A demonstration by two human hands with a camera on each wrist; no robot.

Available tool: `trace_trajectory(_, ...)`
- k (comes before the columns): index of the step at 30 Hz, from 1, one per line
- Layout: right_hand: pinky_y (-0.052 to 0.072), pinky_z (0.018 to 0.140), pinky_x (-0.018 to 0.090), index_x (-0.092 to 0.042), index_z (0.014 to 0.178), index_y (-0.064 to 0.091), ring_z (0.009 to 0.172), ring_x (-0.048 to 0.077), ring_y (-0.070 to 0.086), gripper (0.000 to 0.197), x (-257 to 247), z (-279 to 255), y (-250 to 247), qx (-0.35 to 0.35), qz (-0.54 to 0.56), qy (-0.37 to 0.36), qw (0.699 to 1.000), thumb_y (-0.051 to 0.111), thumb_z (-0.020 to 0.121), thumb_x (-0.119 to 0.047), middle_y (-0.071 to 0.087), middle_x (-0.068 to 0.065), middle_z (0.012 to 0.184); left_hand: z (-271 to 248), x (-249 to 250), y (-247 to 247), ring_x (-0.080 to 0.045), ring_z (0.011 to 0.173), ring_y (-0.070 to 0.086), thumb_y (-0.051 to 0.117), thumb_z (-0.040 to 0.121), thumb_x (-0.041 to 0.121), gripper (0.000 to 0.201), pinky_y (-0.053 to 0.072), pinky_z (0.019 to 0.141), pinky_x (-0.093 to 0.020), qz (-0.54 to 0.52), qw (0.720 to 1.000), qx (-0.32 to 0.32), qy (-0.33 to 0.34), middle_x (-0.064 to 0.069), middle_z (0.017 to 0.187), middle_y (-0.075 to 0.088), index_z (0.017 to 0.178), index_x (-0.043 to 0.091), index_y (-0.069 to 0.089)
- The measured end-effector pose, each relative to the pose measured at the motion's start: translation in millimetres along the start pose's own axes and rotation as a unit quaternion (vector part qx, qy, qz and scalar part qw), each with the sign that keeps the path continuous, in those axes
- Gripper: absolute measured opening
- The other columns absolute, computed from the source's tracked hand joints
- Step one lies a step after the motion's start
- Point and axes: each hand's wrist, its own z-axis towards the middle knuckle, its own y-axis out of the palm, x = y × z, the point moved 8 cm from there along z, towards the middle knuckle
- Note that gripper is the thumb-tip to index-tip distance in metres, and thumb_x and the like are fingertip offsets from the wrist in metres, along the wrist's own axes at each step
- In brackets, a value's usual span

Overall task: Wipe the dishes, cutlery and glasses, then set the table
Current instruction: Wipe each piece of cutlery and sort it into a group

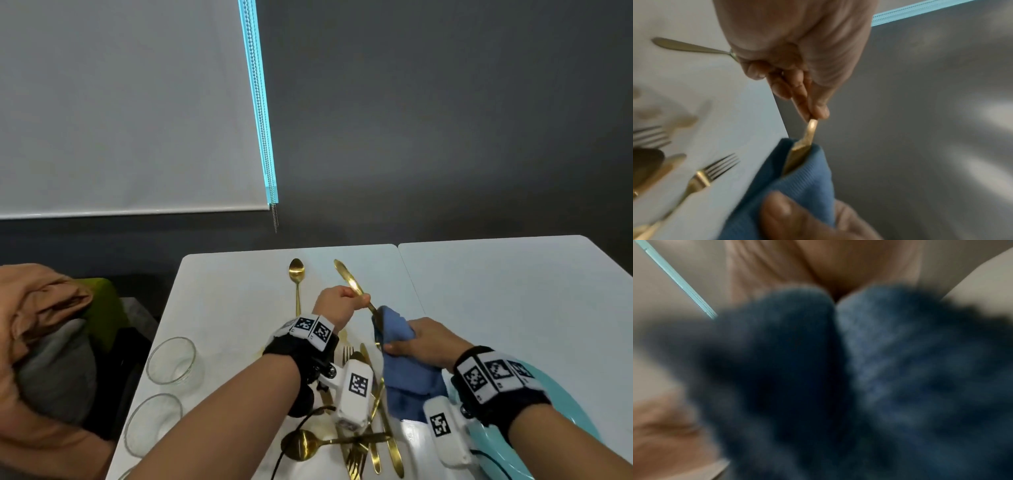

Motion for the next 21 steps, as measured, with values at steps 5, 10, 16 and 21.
trace_trajectory(5, 0.038, 0.057, 0.016, -0.022, 0.071, 0.053, 0.081, 0.015, 0.054, 0.025, 9, -4, -26, -0.028, -0.114, 0.002, 0.993, 0.07, 0.079, -0.038, 0.059, -0.001, 0.085, 4, 10, -15, -0.027, 0.139, 0.033, 0.074, 0.077, 0.038, 0.098, 0.033, 0.112, -0.043, 0.235, 0.97, -0.003, 0.057, -0.006, 0.15, 0.034, 0.15, 0.018, 0.013)
trace_trajectory(10, 0.039, 0.06, 0.018, -0.018, 0.078, 0.057, 0.082, 0.017, 0.056, 0.023, 4, -2, -49, -0.035, -0.202, -0.002, 0.979, 0.069, 0.078, -0.037, 0.06, 0.001, 0.089, 2, 31, -8, -0.019, 0.115, 0.047, 0.045, 0.097, 0.037, 0.029, 0.034, 0.1, -0.04, 0.528, 0.816, -0.034, 0.232, 0.005, 0.119, 0.063, 0.123, 0.033, 0.057)
trace_trajectory(16, 0.046, 0.07, 0.024, -0.018, 0.081, 0.061, 0.083, 0.018, 0.06, 0.023, 11, -3, -91, 0.026, -0.185, 0.011, 0.982, 0.075, 0.074, -0.035, 0.065, 0.002, 0.088, 6, 23, -4, -0.022, 0.103, 0.047, 0.048, 0.094, 0.037, 0.021, 0.029, 0.095, -0.037, 0.51, 0.835, -0.057, 0.2, 0.005, 0.091, 0.057, 0.104, 0.032, 0.066)
trace_trajectory(21, 0.039, 0.062, 0.027, -0.014, 0.078, 0.058, 0.075, 0.023, 0.055, 0.026, 31, -12, -138, 0.215, -0.008, 0.042, 0.976, 0.073, 0.078, -0.035, 0.063, 0.007, 0.082, 9, 22, -12, -0.011, 0.092, 0.052, 0.052, 0.093, 0.034, 0.019, 0.027, 0.09, -0.032, 0.431, 0.891, -0.035, 0.142, 0.009, 0.097, 0.07, 0.101, 0.03, 0.068)
